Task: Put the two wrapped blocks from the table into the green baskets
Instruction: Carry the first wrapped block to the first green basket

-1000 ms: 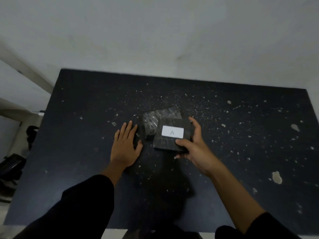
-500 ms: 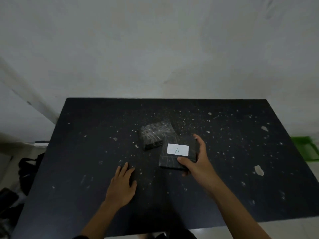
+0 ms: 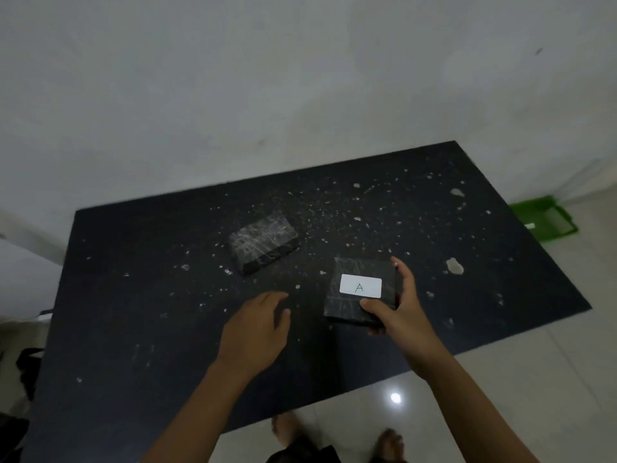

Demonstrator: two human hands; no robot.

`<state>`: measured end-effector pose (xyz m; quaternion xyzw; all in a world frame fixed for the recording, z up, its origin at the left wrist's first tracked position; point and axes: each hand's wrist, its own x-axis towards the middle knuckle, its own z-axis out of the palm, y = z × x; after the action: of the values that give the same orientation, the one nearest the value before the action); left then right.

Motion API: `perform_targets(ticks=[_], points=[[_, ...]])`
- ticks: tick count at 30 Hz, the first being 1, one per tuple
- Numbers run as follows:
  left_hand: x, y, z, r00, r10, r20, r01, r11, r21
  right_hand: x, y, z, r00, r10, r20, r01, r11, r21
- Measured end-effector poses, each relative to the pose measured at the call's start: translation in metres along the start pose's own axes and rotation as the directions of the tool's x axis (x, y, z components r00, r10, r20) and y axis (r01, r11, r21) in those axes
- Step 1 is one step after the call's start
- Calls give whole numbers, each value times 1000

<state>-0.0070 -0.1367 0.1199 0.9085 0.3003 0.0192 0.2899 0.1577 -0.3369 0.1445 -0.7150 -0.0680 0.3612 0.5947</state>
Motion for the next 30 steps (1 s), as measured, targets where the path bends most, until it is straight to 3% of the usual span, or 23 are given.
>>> perform_targets(ticks=[10, 19, 30], points=[[-9, 163, 63, 989, 106, 103, -116, 988, 100, -55, 27, -155, 987, -1, -161, 26, 988, 150], [-43, 310, 146, 983, 152, 101, -163, 981, 110, -115, 47, -298, 967, -57, -246, 92, 987, 132], [-18, 406, 221, 963, 199, 181, -219, 971, 94, -111, 55, -409, 955, -36, -296, 64, 994, 83]])
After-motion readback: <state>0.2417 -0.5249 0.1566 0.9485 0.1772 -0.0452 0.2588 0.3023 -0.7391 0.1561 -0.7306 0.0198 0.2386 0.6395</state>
